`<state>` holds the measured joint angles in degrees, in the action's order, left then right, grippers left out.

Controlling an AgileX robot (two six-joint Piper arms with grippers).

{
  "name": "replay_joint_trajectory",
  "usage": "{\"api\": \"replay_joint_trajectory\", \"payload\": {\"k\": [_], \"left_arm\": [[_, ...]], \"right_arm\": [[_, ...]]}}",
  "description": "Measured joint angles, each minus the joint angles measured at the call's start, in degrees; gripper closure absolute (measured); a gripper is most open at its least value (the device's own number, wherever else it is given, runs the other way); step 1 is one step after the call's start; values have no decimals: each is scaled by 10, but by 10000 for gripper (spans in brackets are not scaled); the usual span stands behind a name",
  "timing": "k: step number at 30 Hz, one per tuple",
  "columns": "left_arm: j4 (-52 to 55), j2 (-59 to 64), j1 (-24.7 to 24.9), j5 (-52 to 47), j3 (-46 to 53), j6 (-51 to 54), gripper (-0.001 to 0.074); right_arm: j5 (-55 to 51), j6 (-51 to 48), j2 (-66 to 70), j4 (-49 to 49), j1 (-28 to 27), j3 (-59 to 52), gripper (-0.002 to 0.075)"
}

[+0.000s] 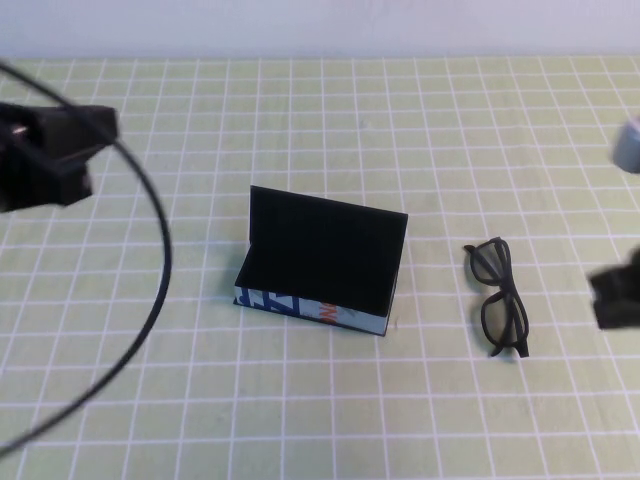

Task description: Take glasses out of glasses case

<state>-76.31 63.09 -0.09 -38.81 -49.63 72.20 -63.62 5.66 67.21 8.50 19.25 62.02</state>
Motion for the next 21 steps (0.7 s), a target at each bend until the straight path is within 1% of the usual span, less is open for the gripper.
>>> {"api": "replay_joint_trajectory", "payload": {"k": [4,11,15,18,21], "left_arm": [[0,-135,0,67,82,-1,739],[-2,-324,0,108,217,-4,739],[-17,-424,0,150,276,-8,739],[-22,-486,0,190,314,-8,739],[-26,-528,0,239,359,-8,739]], "right_arm": [[-5,0,-144,0,3,-67,741],[-10,0,-389,0,3,-163,742],[-12,0,-469,6,3,-198,742],[24,-10,-510,20,3,-230,742],[106,-34,-540,37,3,-273,742]]}}
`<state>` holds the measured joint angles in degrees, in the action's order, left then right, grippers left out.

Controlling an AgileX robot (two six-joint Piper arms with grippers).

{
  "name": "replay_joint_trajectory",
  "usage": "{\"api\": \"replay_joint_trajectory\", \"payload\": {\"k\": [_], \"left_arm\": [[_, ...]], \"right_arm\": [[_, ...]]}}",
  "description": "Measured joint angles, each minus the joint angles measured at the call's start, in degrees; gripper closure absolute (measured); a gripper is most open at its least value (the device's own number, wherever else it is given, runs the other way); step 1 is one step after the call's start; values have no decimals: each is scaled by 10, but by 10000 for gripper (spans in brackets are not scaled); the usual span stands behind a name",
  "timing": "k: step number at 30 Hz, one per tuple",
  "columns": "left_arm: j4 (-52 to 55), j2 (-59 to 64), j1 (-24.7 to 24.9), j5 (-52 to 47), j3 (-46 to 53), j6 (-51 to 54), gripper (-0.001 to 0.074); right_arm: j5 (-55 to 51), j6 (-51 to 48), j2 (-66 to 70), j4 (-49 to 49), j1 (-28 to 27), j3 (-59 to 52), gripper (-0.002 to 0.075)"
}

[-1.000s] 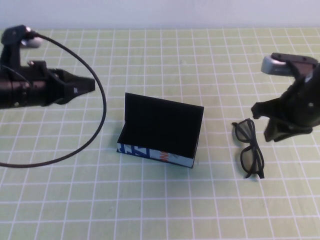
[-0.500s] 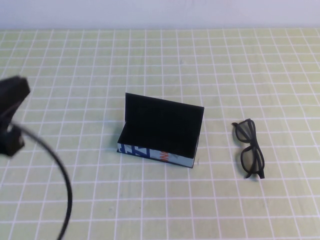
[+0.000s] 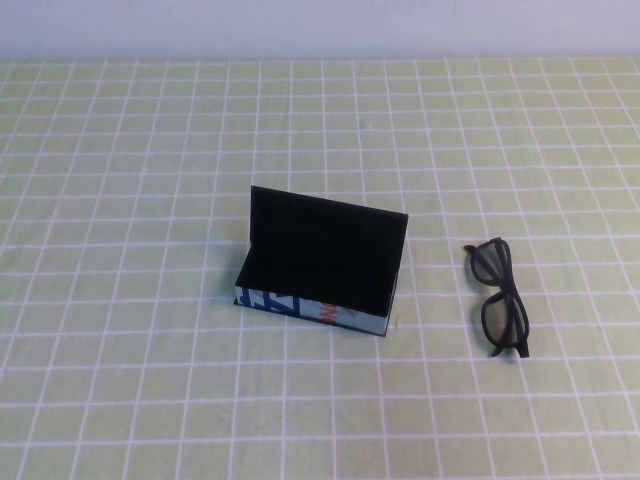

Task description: Take glasses out of glasses case

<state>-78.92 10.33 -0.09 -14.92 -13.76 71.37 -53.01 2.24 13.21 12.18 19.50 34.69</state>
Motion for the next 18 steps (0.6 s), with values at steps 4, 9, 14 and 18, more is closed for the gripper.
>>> {"api": "replay_joint_trajectory", "payload": {"k": [4,9,14,18], "left_arm": [[-5,-22,0,72,58,0,739],[-10,-26,0,133,127,0,739],[-14,-26,0,136,152,0,739],[-14,-26,0,117,152,0,739]], "right_arm": [[167,-42,-12,18,0,-85,742],[396,-91,-12,25,0,-187,742],[481,-98,-12,29,0,-238,742],[469,-100,-12,31,0,-243,742]]}}
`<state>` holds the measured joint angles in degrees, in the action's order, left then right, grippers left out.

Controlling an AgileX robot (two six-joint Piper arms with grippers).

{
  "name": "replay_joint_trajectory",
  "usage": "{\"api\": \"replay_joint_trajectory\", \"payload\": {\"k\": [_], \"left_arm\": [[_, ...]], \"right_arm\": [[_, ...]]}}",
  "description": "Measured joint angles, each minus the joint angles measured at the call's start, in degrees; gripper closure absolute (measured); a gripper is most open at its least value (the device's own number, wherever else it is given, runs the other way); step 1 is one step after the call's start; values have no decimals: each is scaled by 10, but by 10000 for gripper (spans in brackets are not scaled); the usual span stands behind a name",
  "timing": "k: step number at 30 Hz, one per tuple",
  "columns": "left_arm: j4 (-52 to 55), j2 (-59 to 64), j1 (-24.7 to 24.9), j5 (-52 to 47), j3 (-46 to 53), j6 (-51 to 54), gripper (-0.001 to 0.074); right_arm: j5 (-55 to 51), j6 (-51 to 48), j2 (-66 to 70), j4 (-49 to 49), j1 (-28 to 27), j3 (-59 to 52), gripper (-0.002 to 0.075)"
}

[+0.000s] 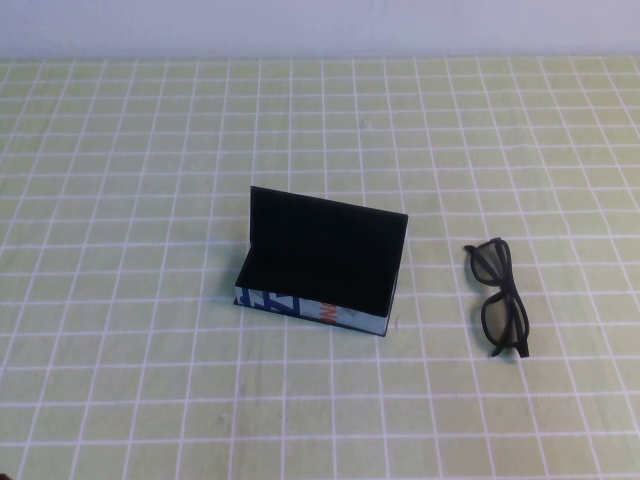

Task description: Take glasses out of glasses case

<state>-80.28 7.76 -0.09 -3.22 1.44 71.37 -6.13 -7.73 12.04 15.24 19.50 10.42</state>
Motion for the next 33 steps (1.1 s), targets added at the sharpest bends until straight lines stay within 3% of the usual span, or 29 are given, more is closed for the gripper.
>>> {"api": "replay_joint_trajectory", "payload": {"k": [14,22,33], "left_arm": [[0,0,0,-12,0,0,739],[0,0,0,-16,0,0,739],[0,0,0,-18,0,0,739]], "right_arm": [[-40,-2,-5,-16,-3,-4,742],[-25,-2,-70,-30,-122,-76,743],[-116,-2,-125,-29,-141,-120,743]]}}
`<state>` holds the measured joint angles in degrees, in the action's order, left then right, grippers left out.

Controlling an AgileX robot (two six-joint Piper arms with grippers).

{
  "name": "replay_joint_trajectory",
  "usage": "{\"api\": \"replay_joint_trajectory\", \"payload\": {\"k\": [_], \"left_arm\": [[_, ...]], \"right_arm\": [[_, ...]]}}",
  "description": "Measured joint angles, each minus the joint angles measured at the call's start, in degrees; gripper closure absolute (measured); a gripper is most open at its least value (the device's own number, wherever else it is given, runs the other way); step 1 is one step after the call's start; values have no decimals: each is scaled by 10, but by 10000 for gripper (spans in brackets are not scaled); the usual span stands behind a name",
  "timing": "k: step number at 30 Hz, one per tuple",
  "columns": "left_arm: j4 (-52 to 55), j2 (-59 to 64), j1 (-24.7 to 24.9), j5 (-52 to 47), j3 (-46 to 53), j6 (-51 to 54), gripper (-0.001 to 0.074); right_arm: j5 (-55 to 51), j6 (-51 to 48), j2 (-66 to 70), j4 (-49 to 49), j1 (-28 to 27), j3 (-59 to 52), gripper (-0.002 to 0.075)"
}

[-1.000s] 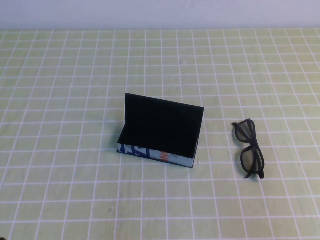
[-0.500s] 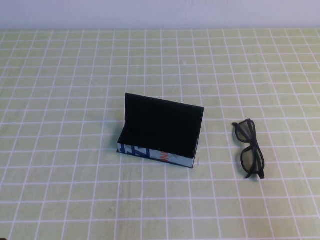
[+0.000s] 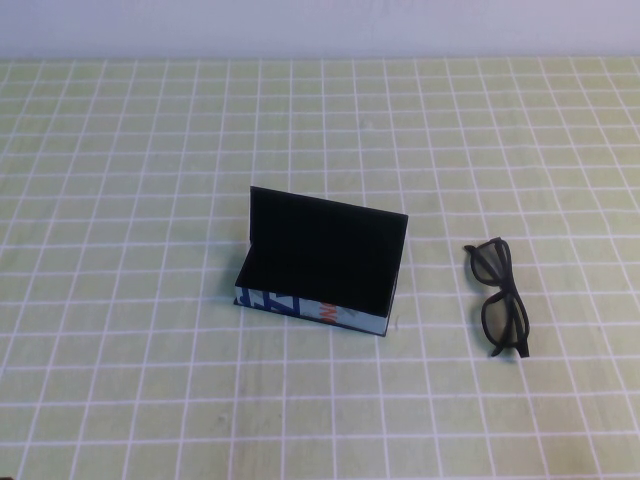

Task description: Take glasses out of glasses case

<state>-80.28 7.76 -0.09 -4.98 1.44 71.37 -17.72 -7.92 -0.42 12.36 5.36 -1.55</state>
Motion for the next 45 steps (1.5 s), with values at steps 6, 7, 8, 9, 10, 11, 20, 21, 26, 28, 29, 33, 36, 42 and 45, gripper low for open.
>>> {"api": "replay_joint_trajectory", "payload": {"k": [6,7,8,9,10,11,20,21,26,28,29,33,36,42,45], "left_arm": [[0,0,0,-1,0,0,739],[0,0,0,-1,0,0,739],[0,0,0,-1,0,0,739],[0,0,0,-1,0,0,739],[0,0,0,-1,0,0,739],[0,0,0,-1,0,0,739],[0,0,0,-1,0,1,739],[0,0,0,-1,0,1,739],[0,0,0,9,0,2,739],[12,0,0,21,0,1,739],[40,0,0,22,0,-12,739],[271,0,0,25,-8,-219,739],[539,-1,0,42,-9,-474,739],[777,-48,0,26,-1,-710,739],[787,-76,0,-24,-1,-707,739]], "right_arm": [[-10,0,0,6,0,0,743],[-10,0,0,6,0,0,743],[-10,0,0,7,0,0,743],[-10,0,0,7,0,0,743],[-10,0,0,7,0,0,743],[-10,0,0,8,0,0,743],[-10,0,0,8,0,0,743],[-10,0,0,8,0,0,743],[-10,0,0,9,0,0,743],[-10,0,0,9,0,0,743],[-10,0,0,10,0,0,743],[-10,0,0,10,0,0,743],[-10,0,0,10,0,0,743],[-11,0,0,11,0,0,743],[-11,0,0,11,0,0,743]]}}
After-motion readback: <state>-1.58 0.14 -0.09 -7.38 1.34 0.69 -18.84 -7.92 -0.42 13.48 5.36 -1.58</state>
